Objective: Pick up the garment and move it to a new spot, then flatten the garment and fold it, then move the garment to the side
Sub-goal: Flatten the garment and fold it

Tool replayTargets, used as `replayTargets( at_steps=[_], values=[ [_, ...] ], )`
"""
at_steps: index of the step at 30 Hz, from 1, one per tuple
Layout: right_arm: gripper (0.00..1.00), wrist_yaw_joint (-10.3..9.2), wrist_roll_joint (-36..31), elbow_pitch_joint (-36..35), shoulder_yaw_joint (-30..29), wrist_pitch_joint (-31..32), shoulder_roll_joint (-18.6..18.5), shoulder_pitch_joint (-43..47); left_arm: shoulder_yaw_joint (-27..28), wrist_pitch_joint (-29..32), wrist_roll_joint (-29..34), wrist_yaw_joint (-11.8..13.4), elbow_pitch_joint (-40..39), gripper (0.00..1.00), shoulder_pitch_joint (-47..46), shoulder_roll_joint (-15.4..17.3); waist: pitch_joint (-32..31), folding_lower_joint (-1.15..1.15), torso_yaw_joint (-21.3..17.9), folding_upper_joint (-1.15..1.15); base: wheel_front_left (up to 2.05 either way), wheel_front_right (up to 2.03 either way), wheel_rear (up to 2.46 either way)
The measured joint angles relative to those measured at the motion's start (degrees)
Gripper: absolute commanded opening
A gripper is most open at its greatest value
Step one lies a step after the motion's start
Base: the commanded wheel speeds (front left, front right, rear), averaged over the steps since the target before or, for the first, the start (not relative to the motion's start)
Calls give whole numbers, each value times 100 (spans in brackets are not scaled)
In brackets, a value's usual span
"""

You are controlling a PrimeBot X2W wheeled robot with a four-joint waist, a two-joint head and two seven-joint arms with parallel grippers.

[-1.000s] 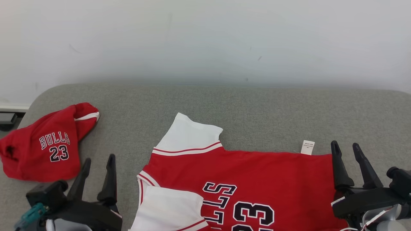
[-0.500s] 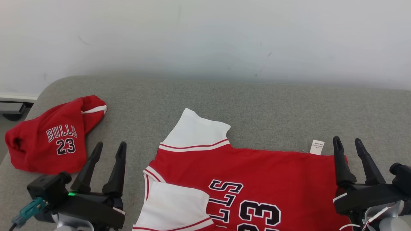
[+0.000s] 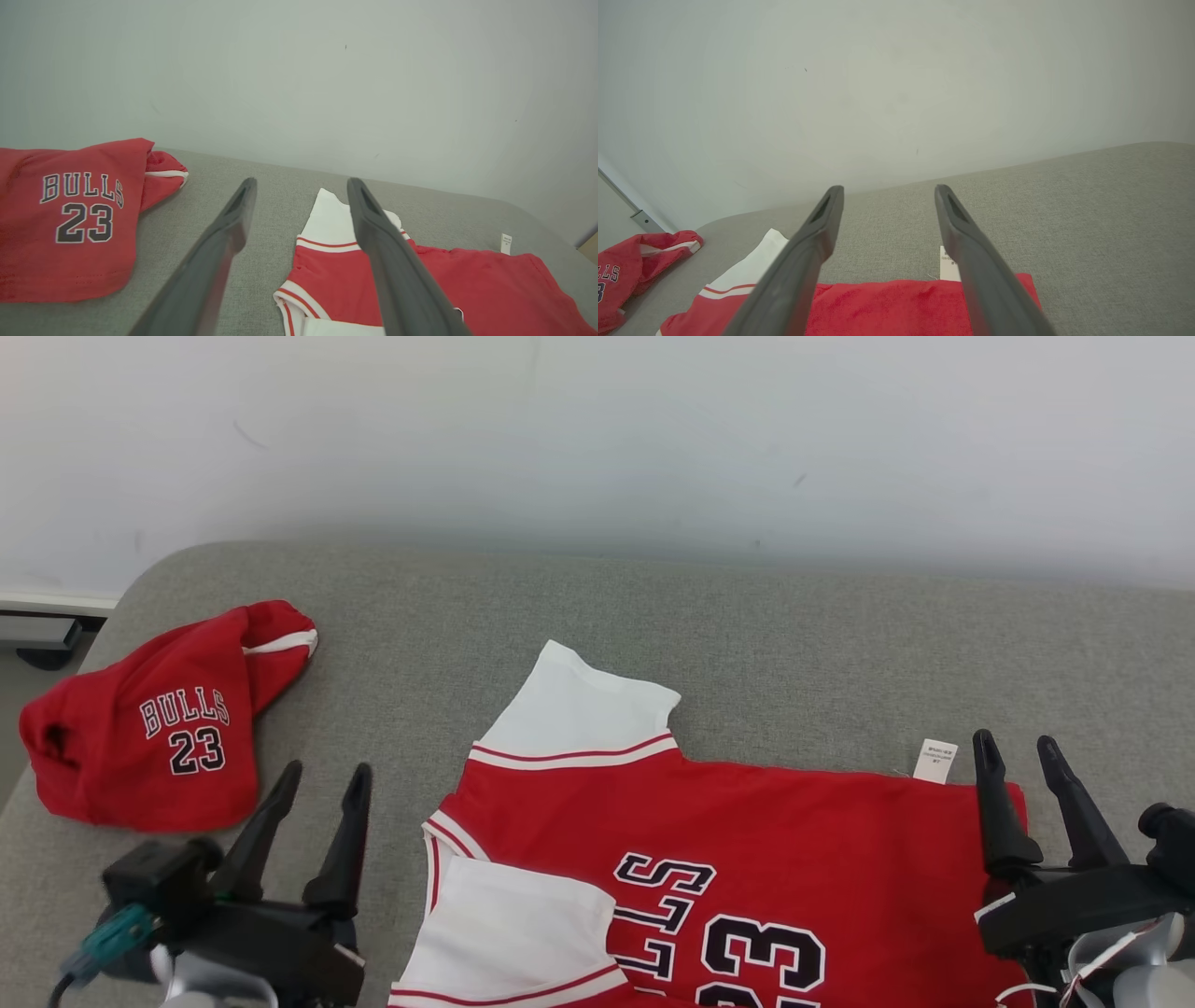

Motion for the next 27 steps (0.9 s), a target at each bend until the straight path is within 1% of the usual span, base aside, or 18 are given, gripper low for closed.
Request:
replayTargets(
  at_steps=[2,5,7,10,13,16,19,21,24,27],
  values=[
    [100,0,-49,-12,-56,157,1,-5,-88,182,60,20,10,100,-121,1,13,0,9,0,0,0,0],
    [100,0,-124,-51,-270,601,3,-44,-263,624,149,-43,23,100,-477,11,54,0,36,0,0,0,0],
    [100,0,-214,-75,-481,1120,2,-112,-411,1015,205,-62,53,100,-821,-20,96,0,56,0,0,0,0],
    [100,0,-259,-75,-827,2152,0,-292,-621,1703,208,-114,213,100,-1414,-175,185,0,80,0,0,0,0],
    [100,0,-423,-208,-1077,3163,1,-533,-840,2376,242,-193,506,100,-2046,-381,302,0,99,1,0,0,0],
    [100,0,-665,-494,-1233,3953,0,-892,-1038,3062,259,-208,916,100,-2693,-646,452,1,112,0,0,0,0],
    [100,0,-803,-635,-1222,4746,-2,-1119,-1226,3642,266,-259,1389,100,-3202,-910,621,1,107,1,0,0,0],
    [100,0,-883,-719,-1147,5198,-1,-1178,-1322,3912,268,-259,1702,100,-3483,-1085,727,1,87,1,0,0,0],
    [100,0,-979,-829,-948,5751,2,-1277,-1428,4180,325,-332,2189,100,-3873,-1184,843,1,7,1,0,0,0],
    [100,0,-1168,-883,-861,6080,2,-1365,-1527,4431,393,-452,2624,100,-4232,-1233,924,1,-120,1,0,0,0]
  ],
)
